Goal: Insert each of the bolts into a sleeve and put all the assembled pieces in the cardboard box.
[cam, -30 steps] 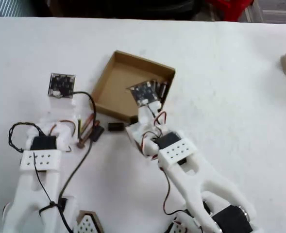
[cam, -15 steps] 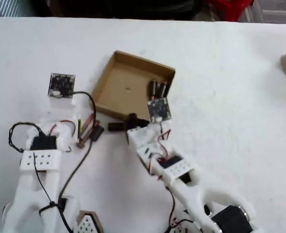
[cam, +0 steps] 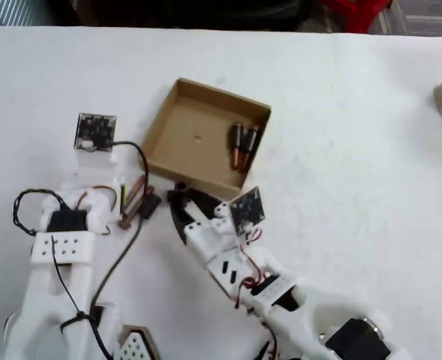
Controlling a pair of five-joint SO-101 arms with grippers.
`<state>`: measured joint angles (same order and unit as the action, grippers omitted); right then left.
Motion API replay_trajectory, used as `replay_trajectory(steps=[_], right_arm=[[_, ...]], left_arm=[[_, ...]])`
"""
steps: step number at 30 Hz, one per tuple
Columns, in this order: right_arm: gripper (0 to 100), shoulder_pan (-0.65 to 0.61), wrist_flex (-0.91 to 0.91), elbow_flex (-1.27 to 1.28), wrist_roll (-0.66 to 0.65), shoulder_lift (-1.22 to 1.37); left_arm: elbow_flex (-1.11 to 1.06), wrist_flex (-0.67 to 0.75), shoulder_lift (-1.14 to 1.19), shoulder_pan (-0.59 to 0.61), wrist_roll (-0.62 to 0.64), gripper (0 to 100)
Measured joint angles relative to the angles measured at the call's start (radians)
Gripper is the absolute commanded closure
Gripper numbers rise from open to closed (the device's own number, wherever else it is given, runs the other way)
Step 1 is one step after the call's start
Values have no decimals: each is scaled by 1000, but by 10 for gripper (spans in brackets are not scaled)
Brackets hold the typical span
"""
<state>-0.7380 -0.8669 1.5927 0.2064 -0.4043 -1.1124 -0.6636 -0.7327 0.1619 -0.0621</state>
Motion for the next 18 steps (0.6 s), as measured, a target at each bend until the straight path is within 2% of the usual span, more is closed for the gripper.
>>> replay_trajectory(steps=[9,18], right_arm=[[983,0,-212,51,-43,31],[983,8,-623,8,-49,420]], left_arm=[[0,21,55,0,-2,980],[0,28,104,0,-2,980]])
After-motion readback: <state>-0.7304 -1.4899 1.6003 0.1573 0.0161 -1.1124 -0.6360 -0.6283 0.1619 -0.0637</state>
